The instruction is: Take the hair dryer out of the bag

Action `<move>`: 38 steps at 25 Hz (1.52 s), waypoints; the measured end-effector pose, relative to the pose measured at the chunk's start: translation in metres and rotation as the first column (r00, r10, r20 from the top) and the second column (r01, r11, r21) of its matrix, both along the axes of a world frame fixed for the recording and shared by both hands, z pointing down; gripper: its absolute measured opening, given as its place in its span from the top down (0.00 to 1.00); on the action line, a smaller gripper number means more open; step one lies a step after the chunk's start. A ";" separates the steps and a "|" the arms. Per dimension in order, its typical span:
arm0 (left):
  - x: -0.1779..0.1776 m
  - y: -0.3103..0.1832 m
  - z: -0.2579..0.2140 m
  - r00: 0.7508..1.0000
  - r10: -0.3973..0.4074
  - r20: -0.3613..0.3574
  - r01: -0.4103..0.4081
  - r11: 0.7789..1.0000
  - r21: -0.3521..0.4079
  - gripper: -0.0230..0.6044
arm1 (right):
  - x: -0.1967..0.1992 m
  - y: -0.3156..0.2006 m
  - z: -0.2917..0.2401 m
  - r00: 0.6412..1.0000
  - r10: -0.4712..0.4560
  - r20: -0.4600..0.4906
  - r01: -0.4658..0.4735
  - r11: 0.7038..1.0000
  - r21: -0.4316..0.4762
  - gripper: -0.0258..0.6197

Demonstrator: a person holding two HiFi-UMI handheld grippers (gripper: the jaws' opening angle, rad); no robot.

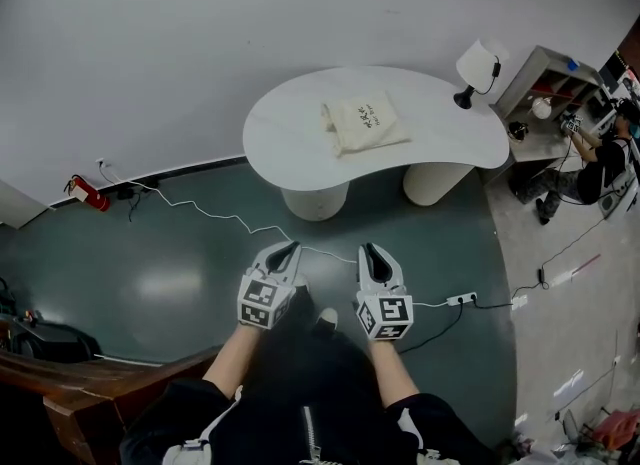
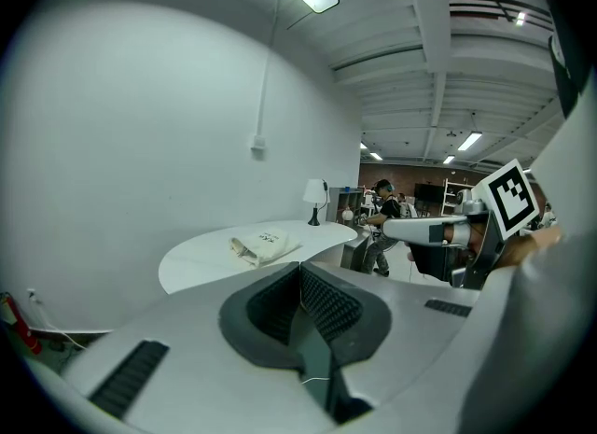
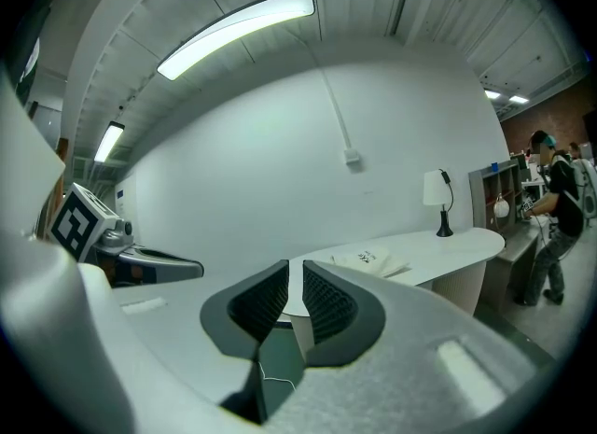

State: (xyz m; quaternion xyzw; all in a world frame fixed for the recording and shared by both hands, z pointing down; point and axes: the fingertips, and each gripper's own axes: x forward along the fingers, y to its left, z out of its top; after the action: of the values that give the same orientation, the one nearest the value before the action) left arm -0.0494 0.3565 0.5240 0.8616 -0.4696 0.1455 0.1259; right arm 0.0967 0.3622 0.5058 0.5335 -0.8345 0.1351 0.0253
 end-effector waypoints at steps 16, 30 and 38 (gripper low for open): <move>-0.011 -0.117 0.016 0.998 0.060 -0.014 -0.060 0.998 -0.014 0.94 | -0.020 -0.106 0.011 0.998 0.020 -0.055 -0.022 0.999 -0.030 0.91; -0.036 -0.243 0.022 0.991 0.132 -0.029 -0.133 0.991 -0.019 0.94 | -0.055 -0.226 0.004 0.994 0.059 -0.096 -0.062 0.998 -0.028 0.91; -0.033 -0.275 0.027 0.983 0.178 -0.042 -0.179 0.983 -0.037 0.94 | -0.058 -0.252 0.009 0.991 0.099 -0.088 -0.104 0.993 -0.052 0.91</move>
State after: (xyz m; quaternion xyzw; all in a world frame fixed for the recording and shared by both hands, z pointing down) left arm -0.0826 0.0811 0.5507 0.9002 -0.3850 0.1491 0.1388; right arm 0.0382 0.1104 0.5152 0.5797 -0.8003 0.1367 0.0691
